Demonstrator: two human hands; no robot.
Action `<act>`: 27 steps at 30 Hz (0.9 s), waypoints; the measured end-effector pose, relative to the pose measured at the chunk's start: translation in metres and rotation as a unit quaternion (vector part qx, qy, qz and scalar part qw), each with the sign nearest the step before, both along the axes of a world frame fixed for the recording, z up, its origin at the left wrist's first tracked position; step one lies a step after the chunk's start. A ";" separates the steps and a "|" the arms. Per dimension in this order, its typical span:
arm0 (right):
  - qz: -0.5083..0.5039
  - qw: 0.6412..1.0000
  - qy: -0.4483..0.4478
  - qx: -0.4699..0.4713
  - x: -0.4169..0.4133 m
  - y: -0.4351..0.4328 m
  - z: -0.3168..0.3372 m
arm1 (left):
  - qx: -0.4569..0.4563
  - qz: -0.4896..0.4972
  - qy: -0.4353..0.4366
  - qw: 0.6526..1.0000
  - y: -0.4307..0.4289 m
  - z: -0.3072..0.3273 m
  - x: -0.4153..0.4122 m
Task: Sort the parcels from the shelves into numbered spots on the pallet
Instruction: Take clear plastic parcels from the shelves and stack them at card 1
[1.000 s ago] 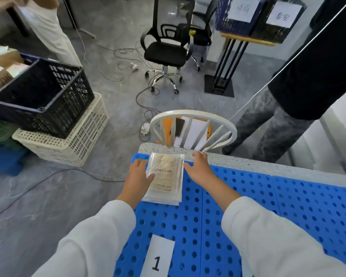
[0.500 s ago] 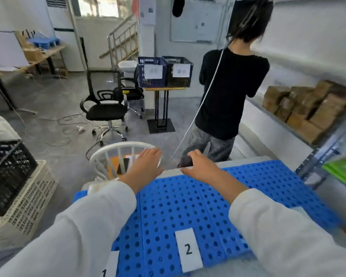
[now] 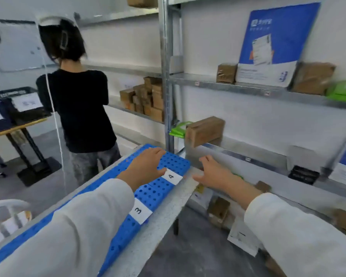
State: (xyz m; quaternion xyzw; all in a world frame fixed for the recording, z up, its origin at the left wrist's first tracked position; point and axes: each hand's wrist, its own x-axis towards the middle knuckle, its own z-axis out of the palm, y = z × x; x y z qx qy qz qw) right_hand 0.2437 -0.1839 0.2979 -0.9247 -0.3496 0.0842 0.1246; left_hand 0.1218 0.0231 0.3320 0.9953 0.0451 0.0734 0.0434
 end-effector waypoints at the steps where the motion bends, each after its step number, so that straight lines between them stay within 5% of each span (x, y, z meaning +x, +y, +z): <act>1: -0.032 0.999 -0.008 0.009 0.004 -0.029 -0.001 | 0.004 -0.023 -0.001 1.000 -0.019 -0.002 0.013; 11: -0.194 0.981 -0.007 0.020 0.009 -0.208 -0.014 | -0.005 -0.189 0.019 0.982 -0.195 -0.019 0.100; 27: -0.353 0.932 0.067 -0.044 0.069 -0.318 -0.075 | -0.070 -0.316 0.145 0.935 -0.321 -0.109 0.236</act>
